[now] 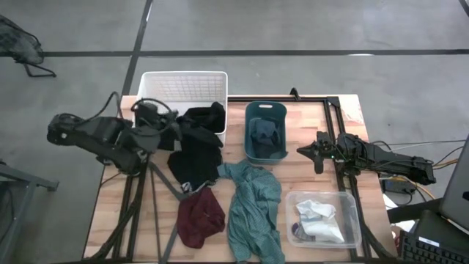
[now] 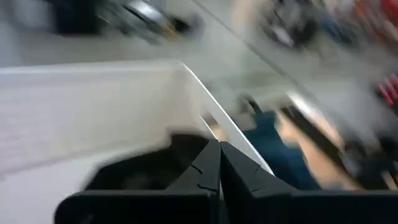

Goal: Pick & Place Cloths
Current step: Put the black shirt into the white basket

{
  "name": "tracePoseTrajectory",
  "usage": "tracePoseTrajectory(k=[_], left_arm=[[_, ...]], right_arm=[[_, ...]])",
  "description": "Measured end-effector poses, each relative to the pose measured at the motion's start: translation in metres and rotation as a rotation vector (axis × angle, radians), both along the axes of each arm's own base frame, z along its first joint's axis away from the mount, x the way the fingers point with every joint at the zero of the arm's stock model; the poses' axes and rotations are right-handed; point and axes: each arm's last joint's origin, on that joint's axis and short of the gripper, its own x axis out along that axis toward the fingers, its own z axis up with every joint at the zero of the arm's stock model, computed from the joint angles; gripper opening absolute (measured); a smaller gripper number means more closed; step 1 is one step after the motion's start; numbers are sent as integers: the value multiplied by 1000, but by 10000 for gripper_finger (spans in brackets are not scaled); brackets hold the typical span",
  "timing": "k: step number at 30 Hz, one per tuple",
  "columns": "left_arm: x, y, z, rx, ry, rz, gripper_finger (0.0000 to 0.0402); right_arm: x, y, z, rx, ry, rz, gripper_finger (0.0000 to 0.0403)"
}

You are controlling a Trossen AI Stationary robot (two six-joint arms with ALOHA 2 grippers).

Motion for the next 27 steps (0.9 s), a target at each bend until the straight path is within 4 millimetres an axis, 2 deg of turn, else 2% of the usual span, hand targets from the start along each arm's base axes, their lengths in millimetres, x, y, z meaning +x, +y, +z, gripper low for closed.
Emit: tracePoseTrajectory(k=[5, 10, 14, 17, 19, 22, 27], left_arm=[[21, -10, -6, -39, 135, -276, 48], [41, -17, -17, -24, 243, -374, 99], [49, -20, -23, -34, 319, -405, 145], [55, -25, -26, -149, 310, -526, 169], [61, -30, -34, -238, 314, -569, 174], [64, -36, -57, -327, 411, -530, 175], [63, -33, -96, -406, 427, -258, 185]], right_arm=[[0, 0, 0, 0, 0, 0, 8], [0, 0, 0, 0, 0, 0, 8], [0, 0, 0, 0, 0, 0, 8], [0, 0, 0, 0, 0, 0, 8], [0, 0, 0, 0, 0, 0, 8], [0, 0, 0, 0, 0, 0, 8], [0, 0, 0, 0, 0, 0, 8]])
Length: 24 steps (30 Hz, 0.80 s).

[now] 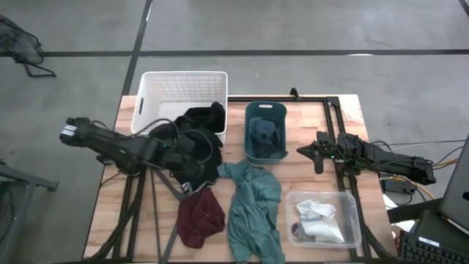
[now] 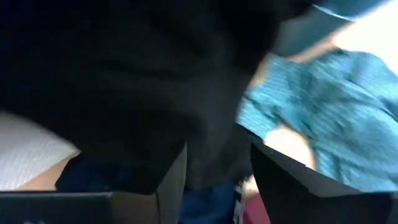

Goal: Pick & Place Cloths
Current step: Put the black shirt into the white basket

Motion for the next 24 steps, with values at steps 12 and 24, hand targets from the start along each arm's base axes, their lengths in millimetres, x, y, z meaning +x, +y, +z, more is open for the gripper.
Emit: tracePoseTrajectory(k=[12, 24], left_arm=[[7, 12, -53, 88, -100, 167, 256], [5, 29, -63, 127, -161, 260, 130]], right_arm=[[0, 0, 0, 0, 0, 0, 8], [0, 0, 0, 0, 0, 0, 8]])
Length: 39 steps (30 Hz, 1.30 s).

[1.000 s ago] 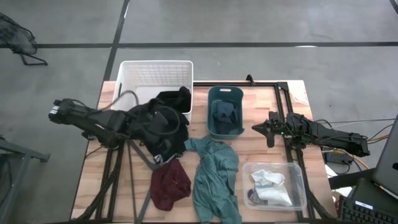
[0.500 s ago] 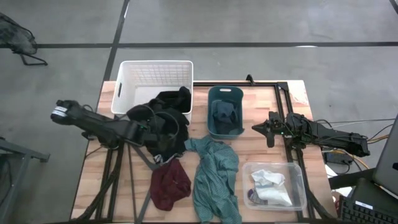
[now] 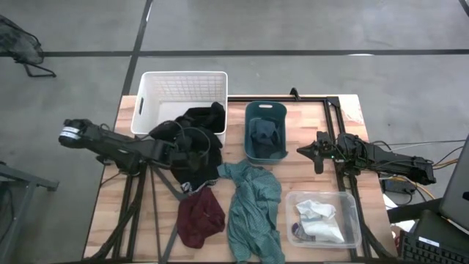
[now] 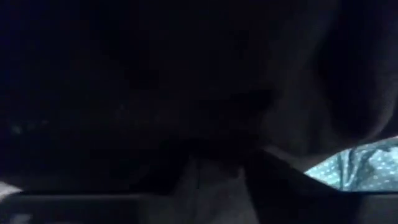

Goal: Pick & Place Cloths
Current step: Put the black shirt into the white basket

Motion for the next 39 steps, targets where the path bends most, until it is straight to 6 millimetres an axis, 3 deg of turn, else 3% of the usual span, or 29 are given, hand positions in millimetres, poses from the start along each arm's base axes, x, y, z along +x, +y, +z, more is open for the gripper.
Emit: tracePoseTrajectory(k=[4, 12, 18, 27, 33, 39], left_arm=[[-1, 2, 8, 3, -51, -7, 20], [-10, 2, 41, 3, -248, -52, 6], [-24, 4, 98, 120, -385, -123, 3], [-61, 17, 166, 443, -396, -2, 2], [-80, 25, 178, 582, -282, 91, 7], [-82, 30, 157, 543, -183, 103, 10]], right_arm=[[0, 0, 0, 0, 0, 0, 8], [0, 0, 0, 0, 0, 0, 8], [0, 0, 0, 0, 0, 0, 8], [0, 0, 0, 0, 0, 0, 8], [0, 0, 0, 0, 0, 0, 8], [0, 0, 0, 0, 0, 0, 8]])
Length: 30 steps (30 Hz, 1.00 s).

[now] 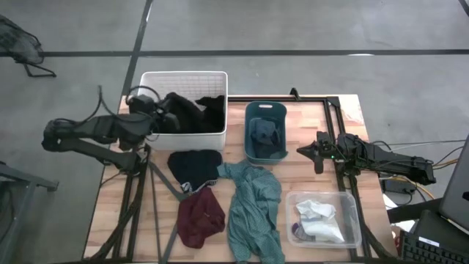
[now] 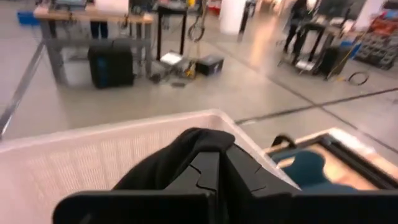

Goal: Pick & Place Cloths
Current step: Put the black shirt into the white basket, then put the blue boxer shorts into the blue bin

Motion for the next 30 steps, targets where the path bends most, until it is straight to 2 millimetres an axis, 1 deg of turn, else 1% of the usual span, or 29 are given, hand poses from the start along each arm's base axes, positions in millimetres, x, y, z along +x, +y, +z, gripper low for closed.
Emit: tracePoseTrajectory(k=[4, 7, 11, 15, 20, 22, 25, 27, 30], left_arm=[[0, 5, -20, -178, -29, 9, 17], [-1, 9, -33, -333, -27, 33, 32], [2, 11, -38, -417, -20, 12, 61], [8, 12, -31, -432, -75, -25, 98], [16, 11, -9, -376, -165, -112, 140], [22, 9, 2, -322, -171, -234, 148], [34, 5, 14, -239, -163, -486, 150], [42, 2, 15, -233, -156, -590, 151], [53, 0, 7, -287, -113, -664, 151]], right_arm=[[0, 0, 0, 0, 0, 0, 8], [0, 0, 0, 0, 0, 0, 8], [0, 0, 0, 0, 0, 0, 8], [0, 0, 0, 0, 0, 0, 8], [0, 0, 0, 0, 0, 0, 8], [0, 0, 0, 0, 0, 0, 8], [0, 0, 0, 0, 0, 0, 8], [0, 0, 0, 0, 0, 0, 8], [0, 0, 0, 0, 0, 0, 8]])
